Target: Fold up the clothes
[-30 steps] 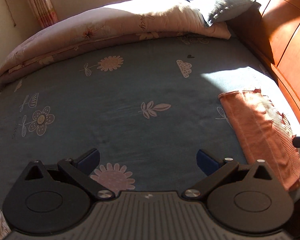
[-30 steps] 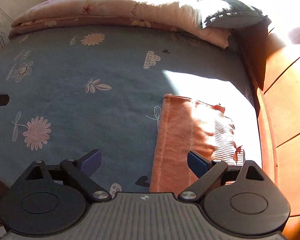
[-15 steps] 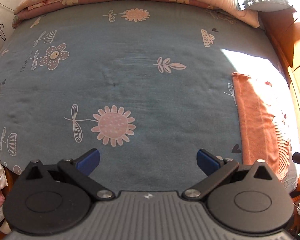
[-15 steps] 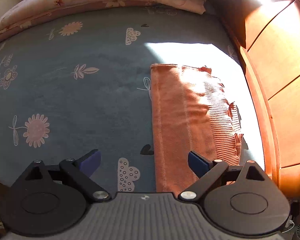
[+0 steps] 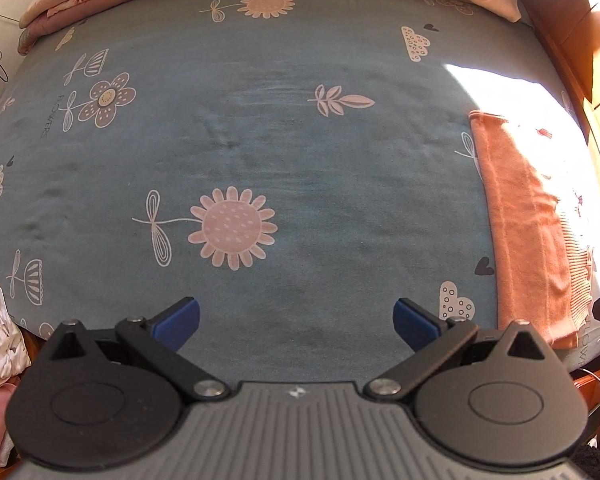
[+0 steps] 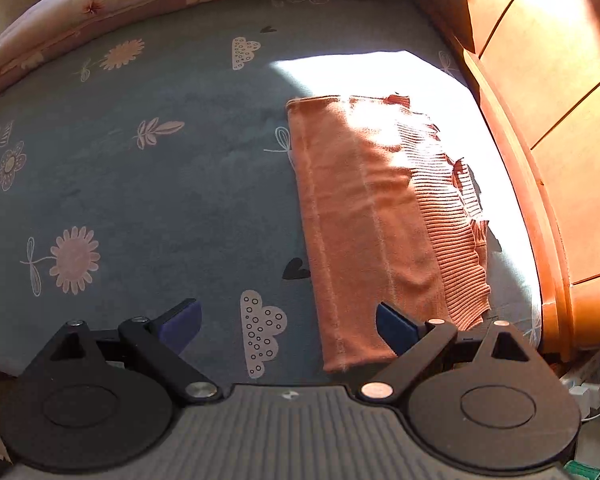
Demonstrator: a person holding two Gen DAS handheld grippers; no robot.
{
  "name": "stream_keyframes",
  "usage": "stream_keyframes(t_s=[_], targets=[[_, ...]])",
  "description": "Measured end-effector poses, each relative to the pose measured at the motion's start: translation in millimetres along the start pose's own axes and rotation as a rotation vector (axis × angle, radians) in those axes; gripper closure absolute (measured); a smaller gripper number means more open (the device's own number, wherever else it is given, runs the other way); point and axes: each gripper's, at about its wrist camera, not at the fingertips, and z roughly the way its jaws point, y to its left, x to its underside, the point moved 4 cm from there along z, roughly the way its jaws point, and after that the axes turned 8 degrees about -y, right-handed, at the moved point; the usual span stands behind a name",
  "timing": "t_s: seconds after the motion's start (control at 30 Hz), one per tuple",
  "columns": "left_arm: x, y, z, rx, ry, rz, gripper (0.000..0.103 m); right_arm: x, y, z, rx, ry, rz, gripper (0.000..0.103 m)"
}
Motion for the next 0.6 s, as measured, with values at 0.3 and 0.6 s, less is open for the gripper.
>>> stream_keyframes(t_s=[0.3, 0.6], targets=[[4.6, 2.5, 6.3, 0.005, 0.027, 0.013, 0.001, 5.2, 5.4, 4.5, -0.001, 0.030, 0.006, 0.007], [8.2, 15.6, 5.0, -0.016, -0.009, 0.005, 0.001, 5.8, 15.6, 6.2, 0.004, 0.037, -0.006, 0.007]])
